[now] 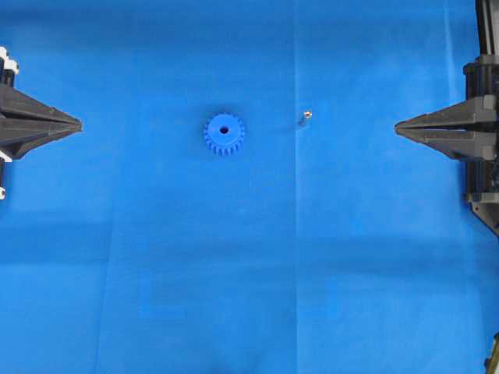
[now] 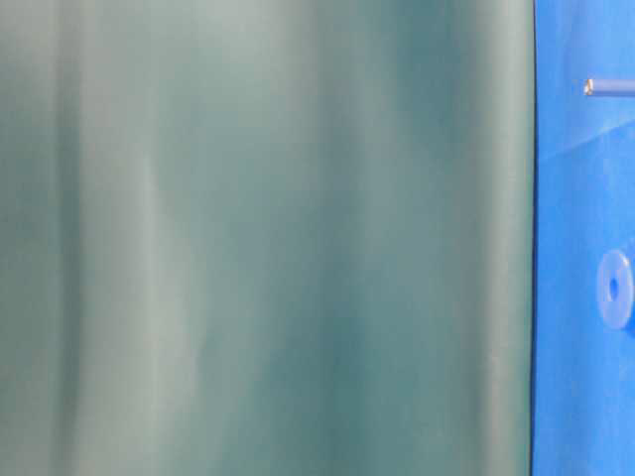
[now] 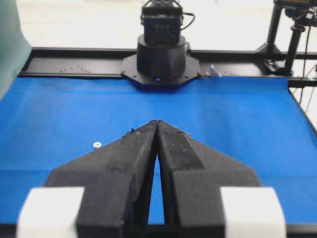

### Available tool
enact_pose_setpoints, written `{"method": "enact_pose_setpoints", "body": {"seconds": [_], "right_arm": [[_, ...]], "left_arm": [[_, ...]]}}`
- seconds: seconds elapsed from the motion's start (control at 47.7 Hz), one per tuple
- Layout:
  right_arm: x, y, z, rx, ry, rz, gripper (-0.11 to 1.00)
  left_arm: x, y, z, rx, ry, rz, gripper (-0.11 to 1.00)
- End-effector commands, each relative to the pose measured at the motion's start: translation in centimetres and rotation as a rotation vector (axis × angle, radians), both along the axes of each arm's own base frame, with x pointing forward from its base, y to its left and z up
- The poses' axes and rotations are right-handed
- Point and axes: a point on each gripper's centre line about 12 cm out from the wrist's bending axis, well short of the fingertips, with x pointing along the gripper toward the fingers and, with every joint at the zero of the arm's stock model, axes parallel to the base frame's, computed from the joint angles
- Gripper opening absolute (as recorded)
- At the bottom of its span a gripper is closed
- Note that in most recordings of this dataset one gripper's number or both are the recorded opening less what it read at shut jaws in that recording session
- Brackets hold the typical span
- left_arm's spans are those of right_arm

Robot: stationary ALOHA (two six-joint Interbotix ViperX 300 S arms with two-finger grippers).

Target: Insert the shaft placed at a random location into the center hole of the small gear at another random location.

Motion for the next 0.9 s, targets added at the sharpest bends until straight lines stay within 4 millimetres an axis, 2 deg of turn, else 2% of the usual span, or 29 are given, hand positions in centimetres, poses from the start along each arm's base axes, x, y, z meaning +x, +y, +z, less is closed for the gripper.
{"method": "enact_pose_setpoints", "body": {"seconds": [0.0, 0.105, 0.252, 0.587, 0.671, 0.734, 0.881], "right_arm": [[0.1, 0.0, 0.9, -0.015, -0.026, 0.0, 0.0], [0.2, -0.1, 1.0, -0.023, -0.003, -0.005, -0.05], [0.5, -0.7, 0.5, -0.016, 0.034, -0.035, -0.06], [2.4, -3.5, -2.8, 0.012, 0.136, -0.157, -0.03], [3.1, -4.3, -4.1, 0.031, 0.162, -0.186, 0.08], [3.7, -5.0, -5.2, 0.048, 0.179, -0.212, 0.21], [5.1, -6.0, -7.8, 0.068, 0.237, -0.248, 0.64]], "left_arm": [[0.0, 0.0, 0.9, -0.011, -0.023, -0.001, 0.0], [-0.1, 0.0, 1.0, -0.009, -0.025, -0.001, 0.0], [-0.2, 0.0, 1.1, -0.009, -0.028, -0.001, 0.0], [-0.3, 0.0, 1.0, -0.008, -0.023, -0.001, 0.0], [-0.3, 0.0, 0.9, -0.009, -0.02, -0.001, 0.0], [-0.3, 0.0, 0.9, -0.011, -0.018, -0.001, 0.0], [-0.3, 0.0, 0.8, -0.009, -0.015, -0.001, 0.0]]}}
